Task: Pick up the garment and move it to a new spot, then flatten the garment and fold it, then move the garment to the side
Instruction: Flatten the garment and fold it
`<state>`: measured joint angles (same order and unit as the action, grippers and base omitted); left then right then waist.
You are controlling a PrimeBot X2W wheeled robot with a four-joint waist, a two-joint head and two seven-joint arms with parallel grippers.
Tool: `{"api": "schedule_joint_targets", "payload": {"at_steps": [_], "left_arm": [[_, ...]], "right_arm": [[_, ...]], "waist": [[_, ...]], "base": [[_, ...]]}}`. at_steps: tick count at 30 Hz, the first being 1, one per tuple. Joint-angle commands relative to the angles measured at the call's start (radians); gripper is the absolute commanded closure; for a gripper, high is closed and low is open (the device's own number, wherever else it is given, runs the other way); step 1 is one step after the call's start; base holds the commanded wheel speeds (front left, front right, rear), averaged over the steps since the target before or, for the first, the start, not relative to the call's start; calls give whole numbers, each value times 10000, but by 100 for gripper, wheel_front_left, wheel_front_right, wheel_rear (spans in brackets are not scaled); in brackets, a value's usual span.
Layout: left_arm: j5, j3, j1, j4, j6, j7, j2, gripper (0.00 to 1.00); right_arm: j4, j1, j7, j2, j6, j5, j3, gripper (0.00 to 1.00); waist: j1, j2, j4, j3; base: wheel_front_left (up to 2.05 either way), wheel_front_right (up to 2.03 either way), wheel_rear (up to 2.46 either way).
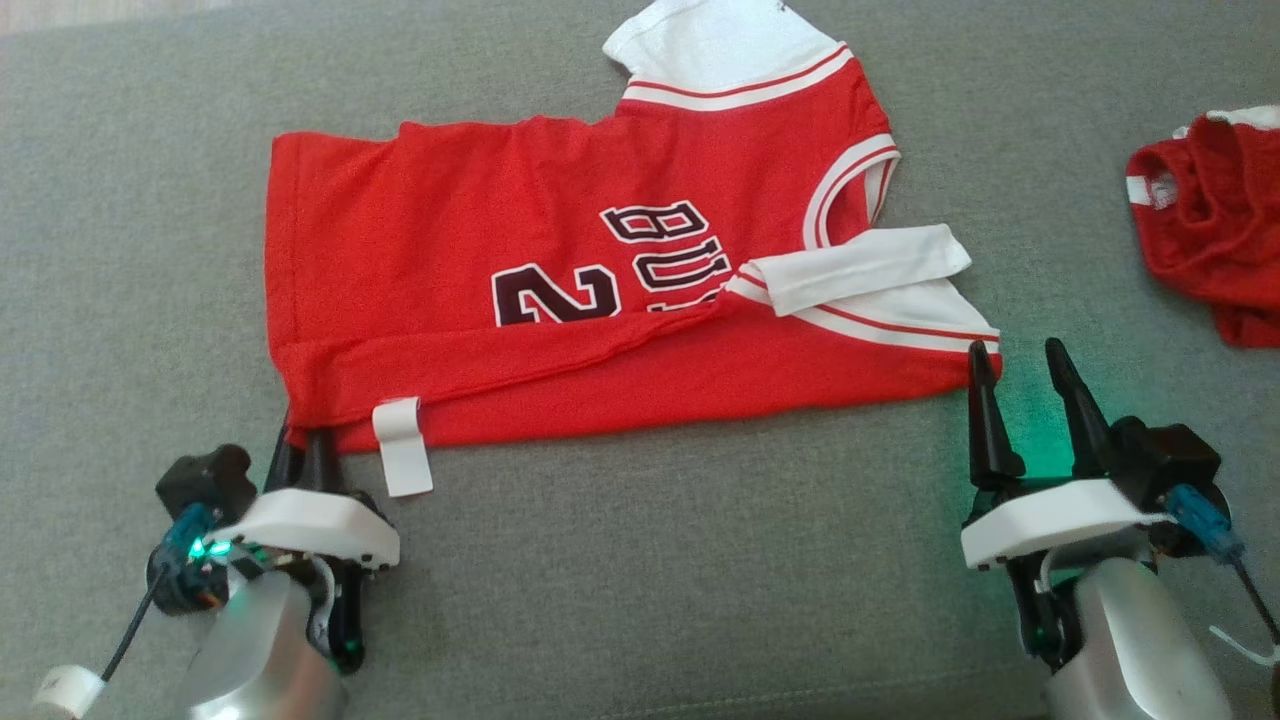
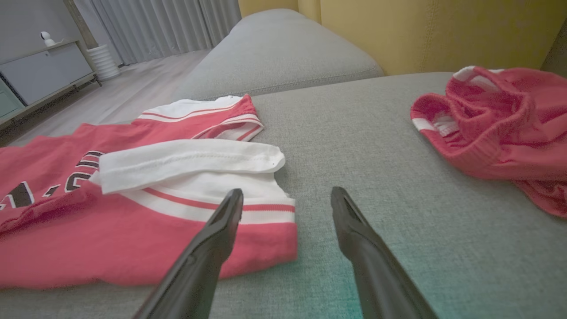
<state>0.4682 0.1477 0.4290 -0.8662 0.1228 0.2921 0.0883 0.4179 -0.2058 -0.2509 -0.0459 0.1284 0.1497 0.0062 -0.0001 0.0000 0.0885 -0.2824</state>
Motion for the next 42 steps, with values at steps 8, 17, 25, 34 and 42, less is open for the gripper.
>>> {"api": "schedule_joint_targets", "payload": {"at_steps": [8,17,25,34,42], "left_arm": [[645,901,-163,-183,78,-303,-327,100],[705,1086,-159,162,78,-303,-216,100],[855,1024,-206,754,78,-303,-235,100],[987,493,-69,2074,78,-303,-194,100],[1074,-144,-199,2285,78,-303,-23,100]], "right_arm": [[1079,-855,-109,-43,23,386,230,0],[3428,-1517,-109,-43,23,906,880,0],[4006,-1887,-109,-43,23,2411,1693,100],[3163,-2228,-109,-43,23,3038,963,100],[3752,-2656,-109,-43,23,3442,666,100]], "waist": [[1,0,-180,-133],[1,0,-448,-171],[1,0,-569,-125],[1,0,-757,486],[1,0,-885,1813]], "base": [[0,0,0],[0,0,0],[0,0,0],[0,0,0],[0,0,0]]}}
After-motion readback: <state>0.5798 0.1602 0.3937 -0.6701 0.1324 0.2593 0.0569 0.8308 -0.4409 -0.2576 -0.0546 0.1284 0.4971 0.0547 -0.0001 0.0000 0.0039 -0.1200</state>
